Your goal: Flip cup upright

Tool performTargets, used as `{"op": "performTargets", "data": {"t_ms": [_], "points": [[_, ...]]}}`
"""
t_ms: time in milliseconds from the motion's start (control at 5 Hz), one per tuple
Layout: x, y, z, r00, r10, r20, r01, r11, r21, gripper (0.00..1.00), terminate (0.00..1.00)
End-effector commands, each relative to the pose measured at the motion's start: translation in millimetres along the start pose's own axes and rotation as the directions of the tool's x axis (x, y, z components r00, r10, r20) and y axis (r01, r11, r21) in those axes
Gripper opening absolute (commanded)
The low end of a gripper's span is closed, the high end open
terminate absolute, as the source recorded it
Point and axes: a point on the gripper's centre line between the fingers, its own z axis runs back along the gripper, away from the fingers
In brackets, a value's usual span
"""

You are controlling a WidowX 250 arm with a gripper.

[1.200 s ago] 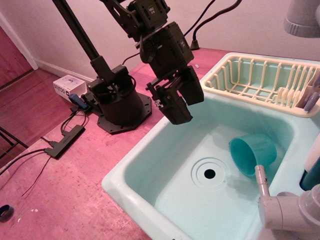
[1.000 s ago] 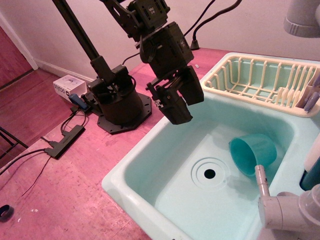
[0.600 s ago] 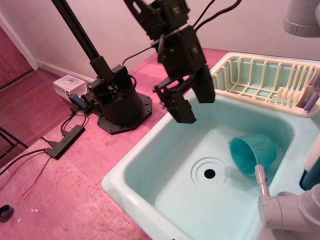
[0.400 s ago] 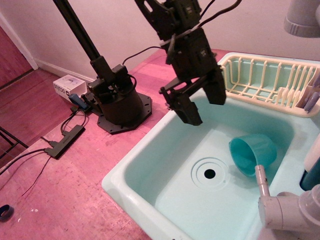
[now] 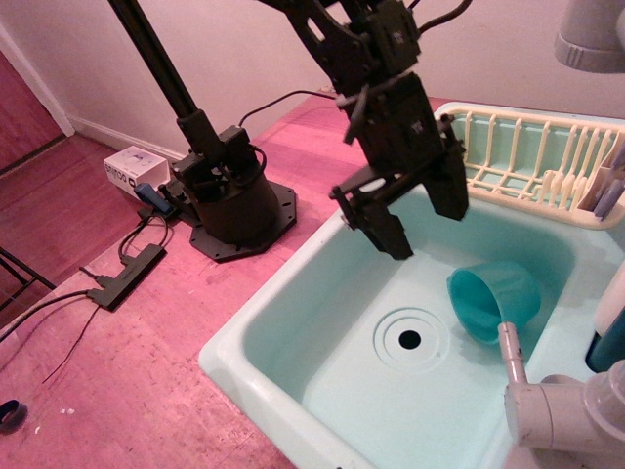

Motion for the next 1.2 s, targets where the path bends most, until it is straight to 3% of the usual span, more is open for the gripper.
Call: {"op": "performTargets", "data": {"t_ms": [0,400,600,800,1000], "points": [[21,18,-12,0.998,-0.036,0.060,0.033,0.998,0.048,1.00,0.00],[36,28,-30,0.994,-0.014,0.110,0.003,0.995,0.098,1.00,0.00],[38,27,-36,0.995,-0.027,0.093,0.018,0.995,0.096,1.00,0.00],[33,20,-40,0.996,-0.031,0.082,0.024,0.997,0.079,0.00,0.00],[32,16,-39,0.997,-0.040,0.058,0.037,0.998,0.058,0.00,0.00]]}}
